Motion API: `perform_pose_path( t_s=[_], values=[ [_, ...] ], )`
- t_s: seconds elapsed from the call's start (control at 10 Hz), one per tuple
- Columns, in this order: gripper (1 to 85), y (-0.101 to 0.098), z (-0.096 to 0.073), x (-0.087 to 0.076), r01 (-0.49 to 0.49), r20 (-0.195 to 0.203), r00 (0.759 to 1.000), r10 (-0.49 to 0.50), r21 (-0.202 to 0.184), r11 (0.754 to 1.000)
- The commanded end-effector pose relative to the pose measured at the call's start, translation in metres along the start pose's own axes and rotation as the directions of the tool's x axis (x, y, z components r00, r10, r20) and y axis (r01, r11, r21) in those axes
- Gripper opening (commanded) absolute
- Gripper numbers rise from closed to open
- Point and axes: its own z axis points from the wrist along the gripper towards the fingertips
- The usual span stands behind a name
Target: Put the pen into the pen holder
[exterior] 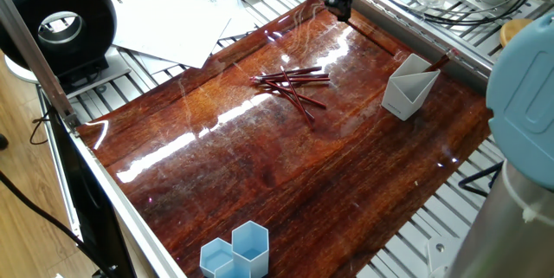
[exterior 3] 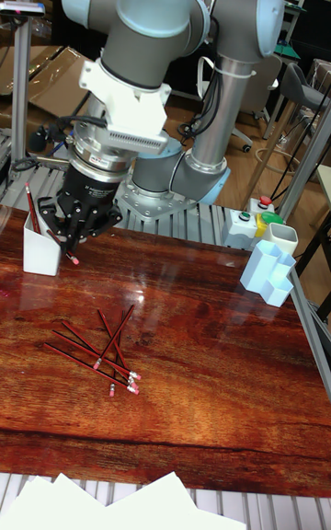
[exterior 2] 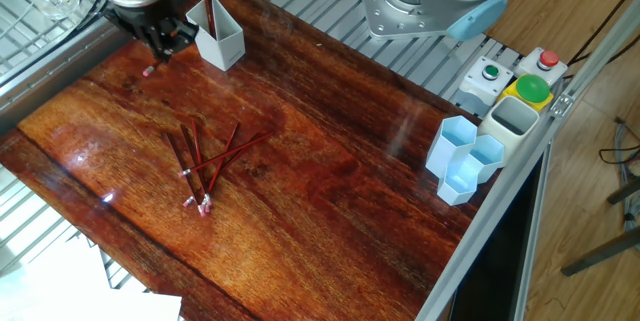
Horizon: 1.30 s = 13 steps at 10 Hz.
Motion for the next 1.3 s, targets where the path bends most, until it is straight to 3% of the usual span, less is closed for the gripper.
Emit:
perform_pose_path(
  t_s=[0.0,0.1,0.3,0.4,0.5,0.6,0.7,0.9,1.2],
  values=[
    [1.0,-0.005,-0.003,-0.013,-0.028,0.057,0.998,0.028,0.001,1.000],
    [1.0,0.007,-0.003,-0.012,-0.040,0.050,0.998,0.042,-0.043,0.998],
    [1.0,0.006,-0.004,-0.024,-0.043,0.097,0.994,0.047,-0.043,0.998],
    [1.0,0.004,-0.004,-0.025,-0.051,0.100,0.994,0.055,-0.035,0.998],
    [1.0,-0.005,-0.003,-0.015,-0.070,0.065,0.995,0.070,0.000,0.998],
    [1.0,-0.004,-0.003,-0.014,-0.057,0.060,0.997,0.057,-0.004,0.998],
    [1.0,0.002,-0.009,-0.014,-0.033,0.084,0.996,0.035,-0.027,0.999],
    [1.0,0.011,-0.036,-0.004,0.023,0.206,0.978,-0.009,-0.068,0.997],
    [1.0,0.001,-0.051,0.024,0.075,0.252,0.965,-0.067,-0.026,0.997]
  ],
)
